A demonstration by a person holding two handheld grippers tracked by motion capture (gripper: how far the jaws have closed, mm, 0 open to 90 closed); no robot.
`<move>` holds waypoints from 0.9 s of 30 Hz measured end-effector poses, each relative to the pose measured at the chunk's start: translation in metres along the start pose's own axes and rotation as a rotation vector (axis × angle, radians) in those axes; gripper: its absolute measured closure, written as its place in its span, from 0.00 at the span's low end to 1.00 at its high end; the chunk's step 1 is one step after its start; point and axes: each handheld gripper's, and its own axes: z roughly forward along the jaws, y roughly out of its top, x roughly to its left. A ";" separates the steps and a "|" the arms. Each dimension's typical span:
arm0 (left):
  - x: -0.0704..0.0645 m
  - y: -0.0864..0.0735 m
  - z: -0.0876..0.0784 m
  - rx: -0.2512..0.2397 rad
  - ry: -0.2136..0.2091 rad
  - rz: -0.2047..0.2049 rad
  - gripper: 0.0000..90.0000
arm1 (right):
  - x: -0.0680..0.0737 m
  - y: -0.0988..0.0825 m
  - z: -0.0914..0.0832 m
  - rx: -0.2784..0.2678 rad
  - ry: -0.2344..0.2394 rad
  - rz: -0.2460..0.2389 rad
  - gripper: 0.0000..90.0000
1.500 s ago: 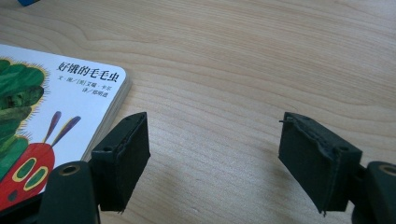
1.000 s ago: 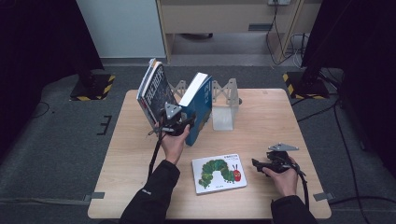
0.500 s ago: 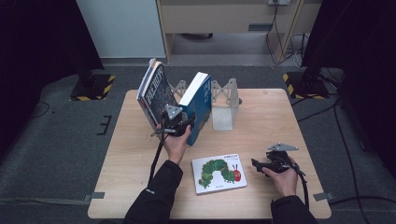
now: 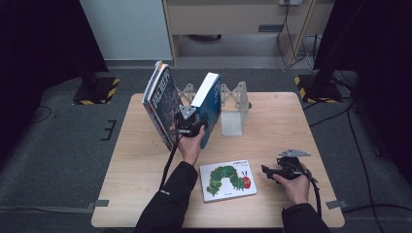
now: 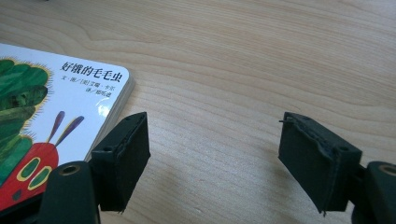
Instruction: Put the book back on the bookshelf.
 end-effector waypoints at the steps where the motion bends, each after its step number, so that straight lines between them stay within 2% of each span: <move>1: 0.000 0.000 0.002 0.001 0.001 0.000 0.63 | 0.000 0.000 0.000 -0.001 0.000 0.000 0.27; 8: 0.001 0.001 0.007 0.009 -0.025 0.014 0.62 | 0.000 0.000 0.000 -0.003 0.002 0.000 0.27; 12: 0.004 -0.003 -0.004 0.011 -0.048 0.048 0.61 | 0.000 0.000 0.000 0.000 0.001 0.005 0.27; 15: 0.006 -0.007 -0.014 0.009 -0.072 0.052 0.57 | 0.000 0.000 0.000 -0.001 0.000 0.004 0.27; 17: 0.007 -0.010 -0.018 0.011 -0.066 0.077 0.56 | 0.000 0.000 0.000 0.002 0.000 -0.002 0.28; 19: 0.008 -0.012 -0.018 0.026 -0.065 0.088 0.60 | 0.000 0.000 0.000 0.003 -0.001 -0.002 0.27; 20: 0.009 -0.012 -0.018 0.028 -0.065 0.078 0.63 | 0.000 0.000 0.000 0.004 -0.002 -0.002 0.27; 27: 0.002 -0.007 -0.011 0.056 -0.040 0.058 0.64 | 0.000 0.000 0.000 0.005 -0.001 -0.001 0.28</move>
